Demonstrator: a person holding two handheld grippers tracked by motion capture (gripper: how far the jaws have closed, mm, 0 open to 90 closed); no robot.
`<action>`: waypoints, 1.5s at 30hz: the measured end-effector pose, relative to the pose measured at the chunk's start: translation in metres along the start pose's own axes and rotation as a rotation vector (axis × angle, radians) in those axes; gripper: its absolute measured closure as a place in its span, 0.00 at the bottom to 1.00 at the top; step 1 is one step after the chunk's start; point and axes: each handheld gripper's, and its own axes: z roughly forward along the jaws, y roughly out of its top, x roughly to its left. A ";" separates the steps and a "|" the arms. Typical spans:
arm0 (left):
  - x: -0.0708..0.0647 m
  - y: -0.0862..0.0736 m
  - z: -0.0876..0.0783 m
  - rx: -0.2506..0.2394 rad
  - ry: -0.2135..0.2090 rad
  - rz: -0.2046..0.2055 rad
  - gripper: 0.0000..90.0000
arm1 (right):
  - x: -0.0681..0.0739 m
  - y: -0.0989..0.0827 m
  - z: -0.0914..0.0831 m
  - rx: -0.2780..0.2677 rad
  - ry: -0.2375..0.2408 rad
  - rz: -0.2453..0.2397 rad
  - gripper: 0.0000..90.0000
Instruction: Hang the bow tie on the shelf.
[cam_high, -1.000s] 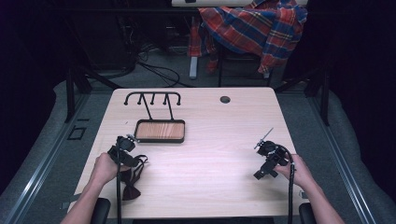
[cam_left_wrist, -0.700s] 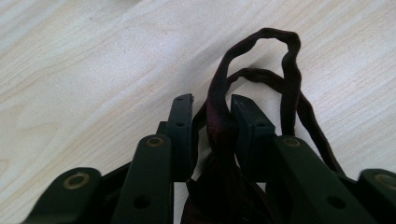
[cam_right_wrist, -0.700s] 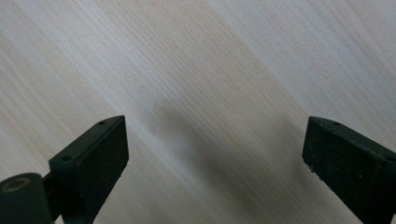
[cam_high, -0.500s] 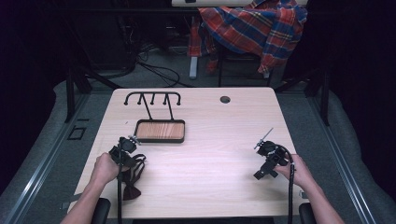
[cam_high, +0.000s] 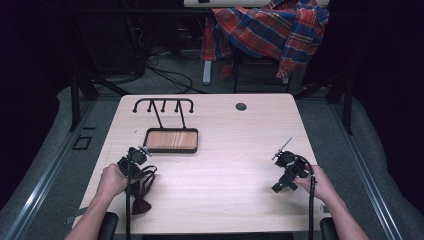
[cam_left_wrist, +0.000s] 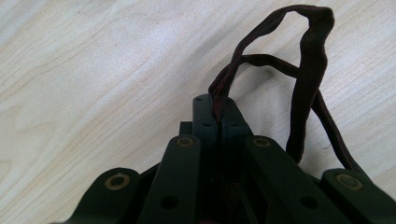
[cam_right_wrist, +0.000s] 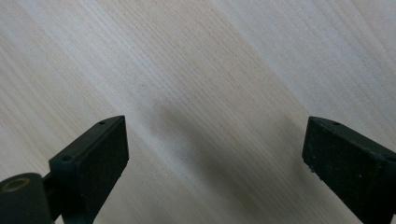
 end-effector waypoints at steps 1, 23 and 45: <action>0.000 0.000 0.000 0.000 0.000 0.000 0.97 | 0.000 0.000 0.000 0.000 0.000 0.000 0.08; 0.013 -0.015 -0.031 -0.162 -0.011 -0.099 0.98 | 0.001 -0.001 0.001 -0.011 0.004 0.013 0.08; 0.022 -0.023 -0.059 -0.281 0.011 -0.166 0.98 | 0.000 0.000 0.001 -0.006 -0.003 0.010 0.08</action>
